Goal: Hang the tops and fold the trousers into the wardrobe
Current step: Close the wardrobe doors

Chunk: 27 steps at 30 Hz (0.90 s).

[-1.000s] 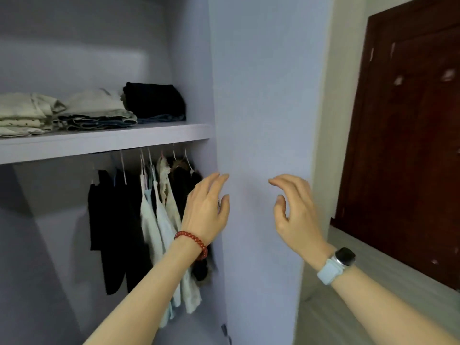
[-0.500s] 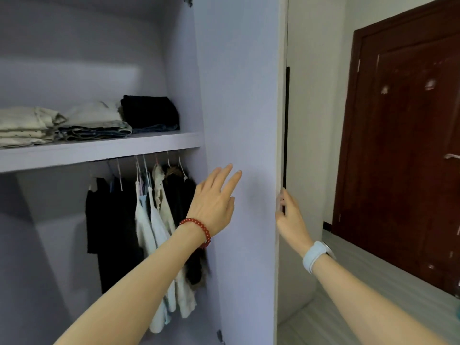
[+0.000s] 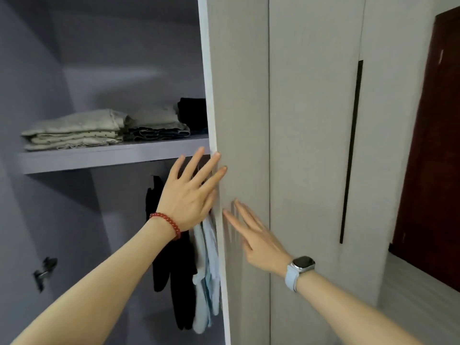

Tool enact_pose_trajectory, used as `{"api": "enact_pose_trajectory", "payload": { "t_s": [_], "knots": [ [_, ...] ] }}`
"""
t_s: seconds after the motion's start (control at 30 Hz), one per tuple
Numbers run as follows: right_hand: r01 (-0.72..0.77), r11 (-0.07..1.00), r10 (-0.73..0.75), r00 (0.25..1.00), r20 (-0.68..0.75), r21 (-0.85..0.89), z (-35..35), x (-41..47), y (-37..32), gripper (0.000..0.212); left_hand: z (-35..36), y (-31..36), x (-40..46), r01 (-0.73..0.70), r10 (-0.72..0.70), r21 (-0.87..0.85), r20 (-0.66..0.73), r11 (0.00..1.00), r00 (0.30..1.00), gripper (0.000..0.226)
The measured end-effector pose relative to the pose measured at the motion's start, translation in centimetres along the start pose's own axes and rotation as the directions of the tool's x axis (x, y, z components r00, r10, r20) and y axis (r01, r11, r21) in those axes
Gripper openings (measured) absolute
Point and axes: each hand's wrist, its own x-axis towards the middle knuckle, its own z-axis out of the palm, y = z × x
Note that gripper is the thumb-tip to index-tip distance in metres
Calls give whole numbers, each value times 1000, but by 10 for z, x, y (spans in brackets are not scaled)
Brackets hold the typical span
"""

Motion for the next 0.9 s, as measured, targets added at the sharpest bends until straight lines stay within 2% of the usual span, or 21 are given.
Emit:
{"api": "enact_pose_trajectory", "payload": {
  "t_s": [0.13,0.27,0.43,0.53,0.63,0.77,0.9],
  "knots": [
    [31,967,-12,997,75,-254,22,59,-12,86,16,-52,-25,114,-133,134,140,984,981,50],
    [62,926,-28,995,95,-372,53,118,-16,87,42,-102,-36,139,-199,232,263,963,944,58],
    [32,845,-1,998,58,-534,80,159,-7,106,77,-134,-37,156,-220,232,283,960,934,61],
    [-16,845,50,997,50,-534,94,176,-2,104,94,-148,-34,168,-231,227,285,959,930,62],
    [-10,867,36,998,43,-498,95,191,-6,94,108,-158,-33,158,-237,258,316,953,919,62],
    [-18,896,87,987,135,-443,97,204,-10,79,119,-164,-27,212,-304,274,360,938,882,71],
    [-45,920,113,982,154,-390,95,215,-11,73,122,-167,-17,166,-290,302,432,939,854,68]
  ]
}}
